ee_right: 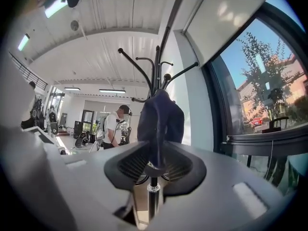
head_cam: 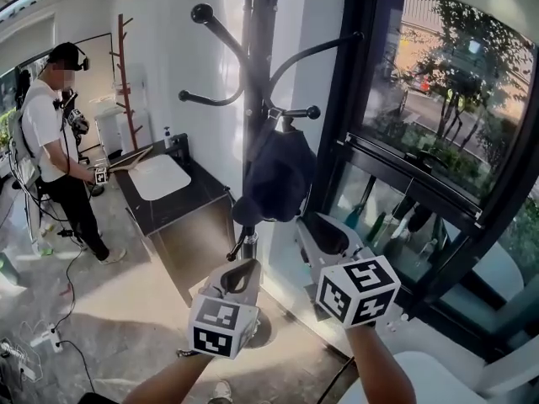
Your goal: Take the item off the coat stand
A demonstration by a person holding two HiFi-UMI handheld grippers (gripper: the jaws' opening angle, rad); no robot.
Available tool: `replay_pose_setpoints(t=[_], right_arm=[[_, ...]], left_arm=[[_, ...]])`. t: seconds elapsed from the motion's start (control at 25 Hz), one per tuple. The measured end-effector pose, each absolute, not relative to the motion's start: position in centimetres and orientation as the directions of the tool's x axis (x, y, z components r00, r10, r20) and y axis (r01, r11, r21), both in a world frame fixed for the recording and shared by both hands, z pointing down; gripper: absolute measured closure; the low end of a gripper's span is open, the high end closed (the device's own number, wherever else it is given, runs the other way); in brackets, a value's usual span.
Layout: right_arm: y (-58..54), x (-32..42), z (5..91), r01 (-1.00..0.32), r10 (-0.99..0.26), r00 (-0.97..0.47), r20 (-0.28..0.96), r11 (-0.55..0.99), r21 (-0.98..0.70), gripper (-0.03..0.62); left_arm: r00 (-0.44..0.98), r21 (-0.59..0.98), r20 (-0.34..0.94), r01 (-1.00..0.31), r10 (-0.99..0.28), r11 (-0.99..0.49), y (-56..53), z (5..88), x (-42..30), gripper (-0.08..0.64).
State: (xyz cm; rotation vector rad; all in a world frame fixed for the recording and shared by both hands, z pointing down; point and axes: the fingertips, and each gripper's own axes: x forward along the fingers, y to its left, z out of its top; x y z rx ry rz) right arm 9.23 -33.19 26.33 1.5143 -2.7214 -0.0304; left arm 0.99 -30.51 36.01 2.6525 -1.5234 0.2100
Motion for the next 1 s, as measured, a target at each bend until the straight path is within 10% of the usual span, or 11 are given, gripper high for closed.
replay_pose_setpoints(t=[0.64,1.0], right_arm=[[-39.1,7.3,23.8,-0.861,-0.861,-0.509,0.004,0.509,-0.008,0.439],[-39.6,6.7,23.0,-0.870,-0.868,-0.494,-0.047,0.493,0.029,0.575]], left_arm=[[0.511,0.009,0.125,-0.858,-0.850,-0.514,-33.6,35.7,-1.0,0.558],[0.514,0.010,0.121,-0.856,-0.849,-0.516,-34.6,35.7,-2.0,0.558]])
